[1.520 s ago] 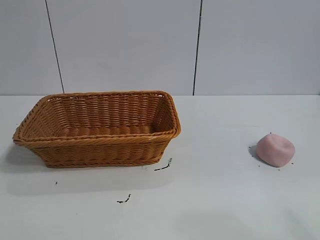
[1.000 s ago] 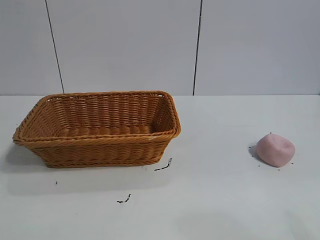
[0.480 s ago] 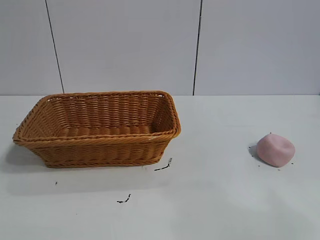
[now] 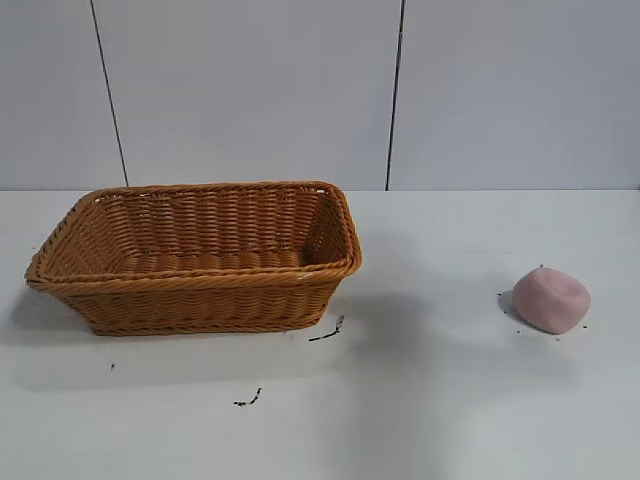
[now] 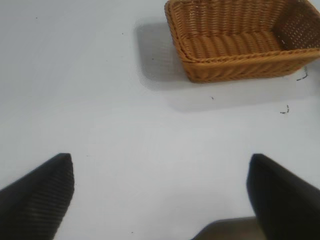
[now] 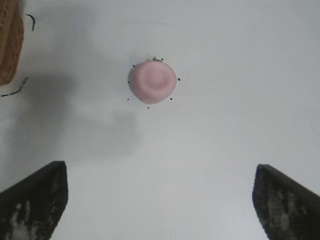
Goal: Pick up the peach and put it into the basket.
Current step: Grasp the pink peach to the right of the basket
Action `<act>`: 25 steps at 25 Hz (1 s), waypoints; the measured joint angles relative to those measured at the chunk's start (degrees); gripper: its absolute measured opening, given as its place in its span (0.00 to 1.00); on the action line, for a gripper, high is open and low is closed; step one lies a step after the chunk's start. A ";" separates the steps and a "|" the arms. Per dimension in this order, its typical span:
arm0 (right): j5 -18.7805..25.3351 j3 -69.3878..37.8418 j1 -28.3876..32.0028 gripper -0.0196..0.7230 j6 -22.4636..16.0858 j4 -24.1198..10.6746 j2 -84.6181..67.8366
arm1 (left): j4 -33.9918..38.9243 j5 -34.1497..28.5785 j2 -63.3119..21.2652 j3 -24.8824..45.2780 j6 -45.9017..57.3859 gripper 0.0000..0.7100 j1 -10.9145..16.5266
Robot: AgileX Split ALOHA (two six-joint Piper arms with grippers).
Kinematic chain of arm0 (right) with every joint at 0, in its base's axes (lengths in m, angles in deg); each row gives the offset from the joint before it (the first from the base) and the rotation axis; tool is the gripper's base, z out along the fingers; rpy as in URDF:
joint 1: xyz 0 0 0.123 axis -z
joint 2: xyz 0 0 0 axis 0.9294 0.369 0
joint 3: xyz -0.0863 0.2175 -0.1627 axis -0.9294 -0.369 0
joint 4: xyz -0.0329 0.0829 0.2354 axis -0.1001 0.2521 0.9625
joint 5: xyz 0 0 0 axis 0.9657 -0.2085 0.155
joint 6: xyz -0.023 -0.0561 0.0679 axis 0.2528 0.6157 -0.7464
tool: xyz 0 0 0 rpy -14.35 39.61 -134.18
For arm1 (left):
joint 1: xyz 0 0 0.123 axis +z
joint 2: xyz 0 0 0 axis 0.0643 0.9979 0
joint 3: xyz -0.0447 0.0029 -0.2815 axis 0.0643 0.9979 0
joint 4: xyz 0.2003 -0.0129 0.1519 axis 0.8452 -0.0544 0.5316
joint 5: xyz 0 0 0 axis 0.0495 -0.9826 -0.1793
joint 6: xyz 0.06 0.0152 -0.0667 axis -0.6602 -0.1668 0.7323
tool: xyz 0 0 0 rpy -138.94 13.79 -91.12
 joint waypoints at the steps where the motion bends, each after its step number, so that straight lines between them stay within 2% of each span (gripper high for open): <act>1: -0.05 1.35 0.00 0.95 0.00 0.08 2.88 | 0.00 0.00 0.00 0.00 0.00 0.97 0.00; 11: -4.81 7.29 0.00 0.95 0.00 1.71 19.93 | 0.00 0.00 0.00 0.00 0.00 0.97 0.00; 19: -8.60 7.58 0.00 0.95 0.00 2.68 22.59 | 0.00 0.00 0.00 0.00 0.00 0.97 0.00; 25: -8.77 7.65 -2.66 0.95 0.00 2.17 22.59 | 0.00 0.00 0.00 0.00 0.00 0.97 0.00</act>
